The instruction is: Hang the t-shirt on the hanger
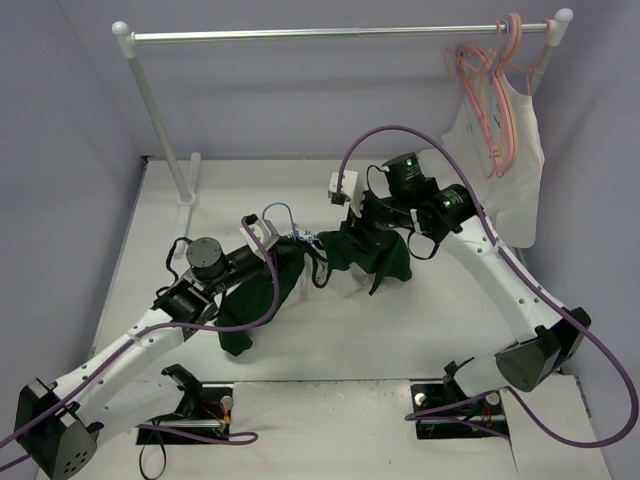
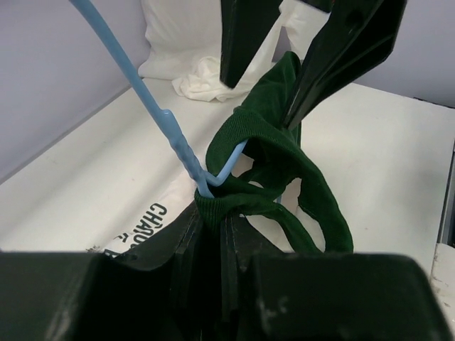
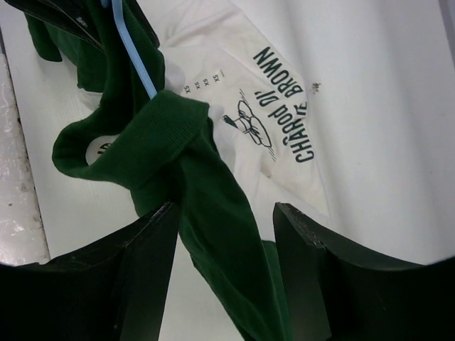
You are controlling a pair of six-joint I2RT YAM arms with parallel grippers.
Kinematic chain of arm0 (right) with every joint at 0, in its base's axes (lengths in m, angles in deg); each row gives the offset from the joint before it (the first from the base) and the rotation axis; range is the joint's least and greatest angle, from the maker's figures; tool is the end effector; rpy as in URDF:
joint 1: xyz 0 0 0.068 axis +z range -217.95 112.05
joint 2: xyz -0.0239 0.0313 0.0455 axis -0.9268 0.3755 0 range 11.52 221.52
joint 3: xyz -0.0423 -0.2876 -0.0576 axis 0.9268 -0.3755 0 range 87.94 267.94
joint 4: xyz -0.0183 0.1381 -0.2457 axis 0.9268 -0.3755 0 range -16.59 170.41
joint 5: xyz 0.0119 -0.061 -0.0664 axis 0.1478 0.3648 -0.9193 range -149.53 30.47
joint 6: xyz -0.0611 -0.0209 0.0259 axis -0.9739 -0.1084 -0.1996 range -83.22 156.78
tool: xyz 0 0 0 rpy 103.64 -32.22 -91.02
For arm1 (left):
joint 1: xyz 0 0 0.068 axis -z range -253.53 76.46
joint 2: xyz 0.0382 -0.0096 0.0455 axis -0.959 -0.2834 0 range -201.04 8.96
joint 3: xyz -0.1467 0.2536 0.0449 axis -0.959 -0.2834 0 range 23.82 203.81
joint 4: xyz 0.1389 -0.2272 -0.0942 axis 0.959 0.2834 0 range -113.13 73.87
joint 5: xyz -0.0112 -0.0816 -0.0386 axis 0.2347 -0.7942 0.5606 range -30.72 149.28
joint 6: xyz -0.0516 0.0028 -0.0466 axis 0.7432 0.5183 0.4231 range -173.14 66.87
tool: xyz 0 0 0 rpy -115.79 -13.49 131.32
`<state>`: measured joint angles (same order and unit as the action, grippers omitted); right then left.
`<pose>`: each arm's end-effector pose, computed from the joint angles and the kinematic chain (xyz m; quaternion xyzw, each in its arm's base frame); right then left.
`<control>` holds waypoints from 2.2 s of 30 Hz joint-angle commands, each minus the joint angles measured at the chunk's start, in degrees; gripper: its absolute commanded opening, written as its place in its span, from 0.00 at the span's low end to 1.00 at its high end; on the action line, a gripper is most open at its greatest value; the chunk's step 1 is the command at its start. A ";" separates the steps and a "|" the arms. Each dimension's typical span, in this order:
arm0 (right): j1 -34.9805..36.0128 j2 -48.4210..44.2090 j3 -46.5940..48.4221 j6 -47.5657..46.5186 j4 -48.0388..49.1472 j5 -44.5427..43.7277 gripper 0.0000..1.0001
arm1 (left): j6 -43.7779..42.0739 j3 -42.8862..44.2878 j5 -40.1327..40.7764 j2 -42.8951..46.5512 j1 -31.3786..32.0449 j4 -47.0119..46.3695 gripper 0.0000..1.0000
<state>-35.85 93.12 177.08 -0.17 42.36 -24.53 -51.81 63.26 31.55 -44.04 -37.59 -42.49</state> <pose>0.2697 0.2075 0.4322 -0.5922 0.5977 0.2408 0.4838 0.1820 -0.1645 0.3521 0.3634 0.5685 -0.3824 0.6313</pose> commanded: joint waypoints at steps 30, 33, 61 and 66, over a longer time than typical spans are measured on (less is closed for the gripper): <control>-0.45 -8.74 -11.27 -0.58 7.98 -0.46 0.18 | -6.68 10.22 -6.29 1.49 0.00 3.01 0.00; -0.63 -9.09 -11.62 -0.40 7.81 -0.37 0.18 | -6.95 10.31 -6.46 1.66 0.00 3.36 0.00; -3.09 -15.07 -12.33 3.37 18.88 -1.08 0.00 | -10.38 11.36 6.80 4.21 -1.23 8.37 0.26; -3.09 -16.47 -14.17 4.51 21.51 -3.80 0.00 | -10.81 12.50 8.21 3.77 -1.49 9.59 0.44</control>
<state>-38.67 79.09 163.18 2.59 56.24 -26.21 -61.74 71.74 37.87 -40.73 -38.73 -30.99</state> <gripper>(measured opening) 0.110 0.417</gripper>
